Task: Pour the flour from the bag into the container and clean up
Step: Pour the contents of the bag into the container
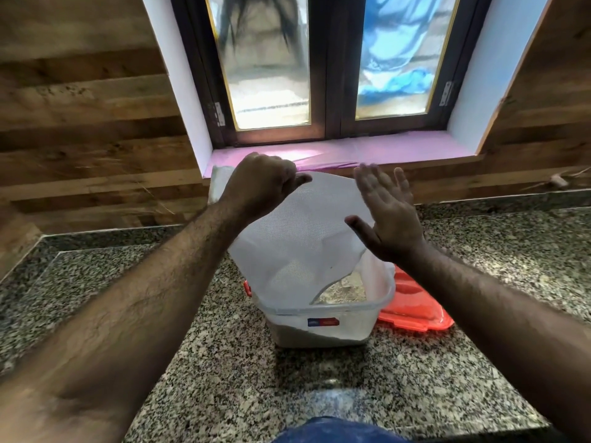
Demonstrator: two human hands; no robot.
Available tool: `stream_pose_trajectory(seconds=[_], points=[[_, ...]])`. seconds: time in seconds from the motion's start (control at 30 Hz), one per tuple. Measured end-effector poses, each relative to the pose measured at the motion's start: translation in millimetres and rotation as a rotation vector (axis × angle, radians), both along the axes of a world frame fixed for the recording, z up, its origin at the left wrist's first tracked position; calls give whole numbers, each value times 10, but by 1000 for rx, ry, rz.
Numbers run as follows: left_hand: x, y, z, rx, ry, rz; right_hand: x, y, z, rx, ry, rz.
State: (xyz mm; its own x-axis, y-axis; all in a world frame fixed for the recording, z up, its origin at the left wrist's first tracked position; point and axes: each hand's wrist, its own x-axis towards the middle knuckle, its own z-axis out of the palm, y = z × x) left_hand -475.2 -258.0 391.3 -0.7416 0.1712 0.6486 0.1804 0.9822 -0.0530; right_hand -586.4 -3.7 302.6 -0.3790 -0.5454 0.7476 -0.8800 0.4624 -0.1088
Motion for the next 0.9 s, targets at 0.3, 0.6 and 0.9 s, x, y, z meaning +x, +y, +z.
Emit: stream_pose_trajectory(seconds=[0.3, 0.6, 0.9], points=[[257, -279, 111, 209, 110, 120, 64, -101, 11, -669, -718, -190], [550, -468, 180, 445, 311, 149, 187, -328, -47, -579, -1050, -109], [791, -568, -161, 1018, 418, 190, 557, -535, 36, -762, -1368, 265]])
